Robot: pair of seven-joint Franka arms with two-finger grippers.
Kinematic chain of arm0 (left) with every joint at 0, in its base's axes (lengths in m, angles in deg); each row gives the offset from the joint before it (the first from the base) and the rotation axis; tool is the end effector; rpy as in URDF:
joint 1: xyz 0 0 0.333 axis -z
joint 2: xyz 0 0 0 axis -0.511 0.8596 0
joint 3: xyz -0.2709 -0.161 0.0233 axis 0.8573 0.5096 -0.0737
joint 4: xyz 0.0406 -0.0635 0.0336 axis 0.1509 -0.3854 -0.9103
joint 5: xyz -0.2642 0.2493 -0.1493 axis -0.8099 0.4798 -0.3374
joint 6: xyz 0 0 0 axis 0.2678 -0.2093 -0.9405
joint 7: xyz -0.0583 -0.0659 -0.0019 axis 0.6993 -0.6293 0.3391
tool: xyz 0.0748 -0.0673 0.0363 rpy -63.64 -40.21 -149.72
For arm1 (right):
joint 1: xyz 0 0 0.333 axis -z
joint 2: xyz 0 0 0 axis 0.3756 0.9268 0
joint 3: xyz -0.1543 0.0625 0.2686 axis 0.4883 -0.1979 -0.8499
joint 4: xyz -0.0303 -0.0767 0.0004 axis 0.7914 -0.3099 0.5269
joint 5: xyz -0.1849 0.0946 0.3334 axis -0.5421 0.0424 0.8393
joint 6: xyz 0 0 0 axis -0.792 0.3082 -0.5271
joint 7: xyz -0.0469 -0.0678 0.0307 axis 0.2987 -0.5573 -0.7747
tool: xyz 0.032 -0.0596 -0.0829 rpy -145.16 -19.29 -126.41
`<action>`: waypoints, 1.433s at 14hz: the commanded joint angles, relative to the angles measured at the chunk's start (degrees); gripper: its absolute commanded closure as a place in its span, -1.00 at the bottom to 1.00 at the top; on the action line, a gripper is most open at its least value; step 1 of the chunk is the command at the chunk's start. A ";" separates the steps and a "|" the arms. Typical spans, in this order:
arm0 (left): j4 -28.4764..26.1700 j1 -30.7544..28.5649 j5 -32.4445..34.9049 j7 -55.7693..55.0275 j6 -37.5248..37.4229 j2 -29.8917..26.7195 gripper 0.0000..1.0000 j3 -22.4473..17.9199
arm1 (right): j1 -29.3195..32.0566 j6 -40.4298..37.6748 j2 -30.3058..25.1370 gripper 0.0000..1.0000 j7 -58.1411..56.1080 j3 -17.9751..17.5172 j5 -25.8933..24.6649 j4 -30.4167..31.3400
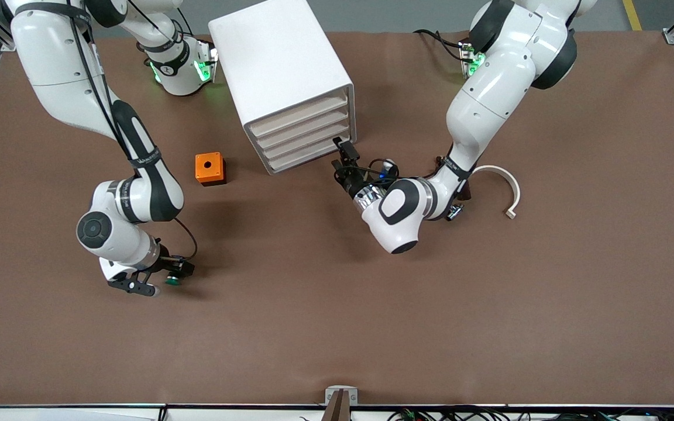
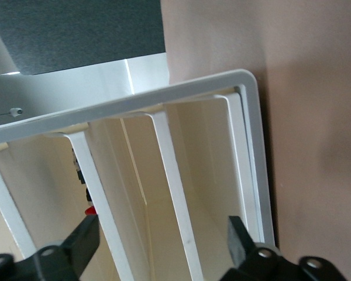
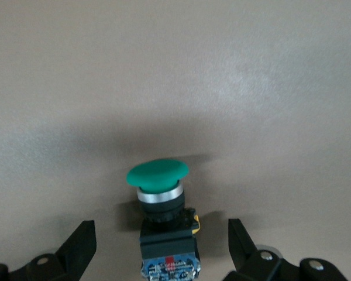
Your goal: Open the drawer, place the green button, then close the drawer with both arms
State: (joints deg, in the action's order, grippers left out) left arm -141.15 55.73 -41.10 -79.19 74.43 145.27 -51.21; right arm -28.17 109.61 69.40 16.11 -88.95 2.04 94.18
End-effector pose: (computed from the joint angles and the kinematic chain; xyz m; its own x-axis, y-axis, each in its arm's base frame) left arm 0.4737 -0.4664 0.1357 -0.4374 0.8822 -0.1742 0.2372 -0.0736 -0.9687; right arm 0.6507 0.0643 0.1808 0.9696 -0.2438 0.0218 -0.2432 -0.9696 -0.0267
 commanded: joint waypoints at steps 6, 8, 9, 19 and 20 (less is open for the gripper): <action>1.59 1.54 -1.83 -5.75 -3.09 3.52 -0.04 -0.01 | -0.22 1.23 -1.04 -0.75 0.84 0.23 0.49 2.88; 1.50 1.45 -1.92 -8.22 -3.18 4.23 0.01 -0.01 | -0.13 0.70 -1.13 -0.36 0.84 0.14 0.49 2.88; 1.50 1.54 -1.92 -8.40 -3.18 4.32 0.03 -0.01 | -0.22 0.70 -1.21 -0.02 0.93 0.14 0.49 3.06; 1.42 5.23 -2.10 -8.67 -7.05 5.72 0.26 -0.27 | -0.40 -6.50 -5.95 0.99 1.28 0.14 0.49 1.57; 1.42 5.23 -2.27 -8.67 -7.05 6.07 0.32 -0.28 | -0.48 -7.12 -6.66 0.99 2.50 0.14 0.49 1.48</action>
State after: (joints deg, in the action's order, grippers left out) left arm -141.16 60.62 -42.14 -86.60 68.63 149.80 -51.17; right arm -28.23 104.52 65.46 16.77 -89.02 2.05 95.01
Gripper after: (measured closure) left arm 0.621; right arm 0.586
